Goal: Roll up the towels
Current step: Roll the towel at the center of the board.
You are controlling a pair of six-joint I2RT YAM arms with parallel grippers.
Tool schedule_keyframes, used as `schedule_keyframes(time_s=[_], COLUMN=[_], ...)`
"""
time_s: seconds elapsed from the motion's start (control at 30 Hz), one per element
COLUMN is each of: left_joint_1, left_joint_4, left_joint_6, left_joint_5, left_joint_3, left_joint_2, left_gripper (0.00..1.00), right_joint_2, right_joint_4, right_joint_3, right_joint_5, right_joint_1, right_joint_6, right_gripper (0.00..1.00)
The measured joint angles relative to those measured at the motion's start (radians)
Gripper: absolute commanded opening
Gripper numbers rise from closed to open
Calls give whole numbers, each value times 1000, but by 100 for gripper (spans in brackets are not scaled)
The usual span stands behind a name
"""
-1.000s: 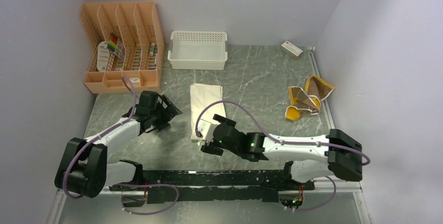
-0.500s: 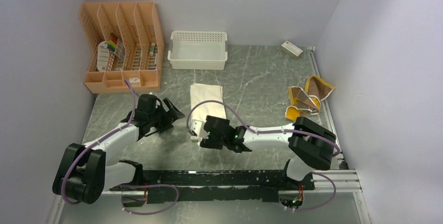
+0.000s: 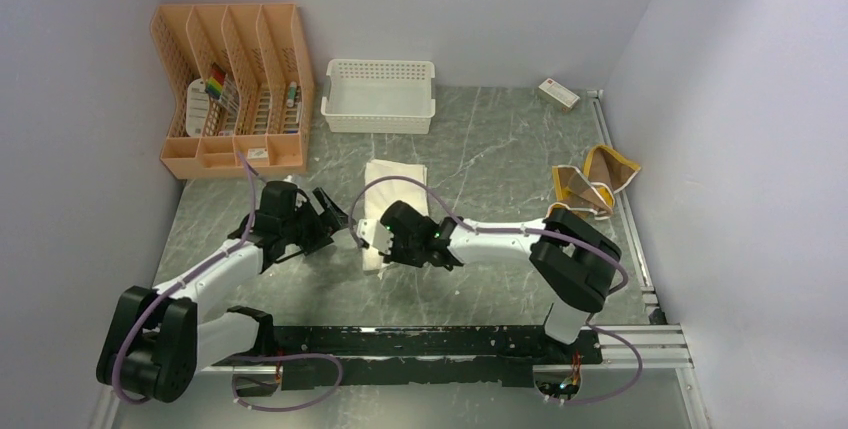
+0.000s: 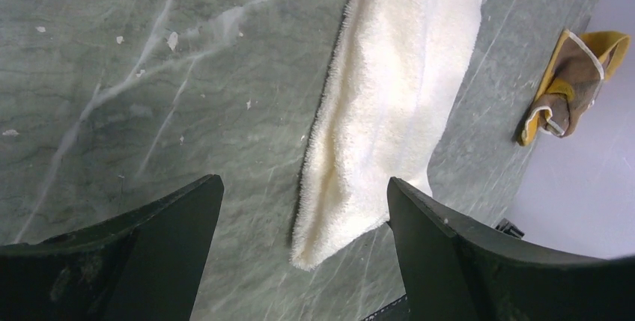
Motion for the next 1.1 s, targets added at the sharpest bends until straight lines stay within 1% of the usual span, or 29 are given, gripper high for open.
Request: schedule_keyframes(time_s=[0.07, 0.17, 0.33, 0.47, 0.57, 0.63, 0.8, 0.83, 0.97, 1.1], left_joint_1=[1, 2, 5, 5, 5, 5, 5, 5, 5, 5], left_joint_4=[-6, -13, -8, 3, 3, 4, 21, 24, 20, -55], left_joint_6=[8, 27, 77, 116, 134, 144, 159, 159, 156, 132], left_joint_5=[2, 19, 77, 123, 149, 163, 183, 190, 226, 235], left_joint_3=[0, 0, 0, 0, 0, 0, 0, 0, 13, 32], left_joint_2=[-14, -35, -58, -79, -100, -116, -121, -117, -68, -39], left_gripper=[92, 91, 91, 91, 92, 92, 91, 95, 97, 100], right_joint_2=[8, 9, 16, 69, 132, 174, 233, 236, 237, 240], right_joint_4=[-48, -124, -237, -298, -329, -341, -365, -367, -367, -370], right_joint_3=[34, 81, 192, 289, 331, 342, 344, 344, 345, 357], right_joint_5=[-64, -199, -439, -607, -729, -784, -847, -855, -859, -858], right_joint_1=[-22, -71, -207, -286, -314, -329, -353, -354, -354, -356], right_joint_6=[4, 24, 71, 103, 130, 145, 166, 169, 179, 184], right_gripper=[0, 0, 0, 2, 4, 4, 7, 7, 7, 7])
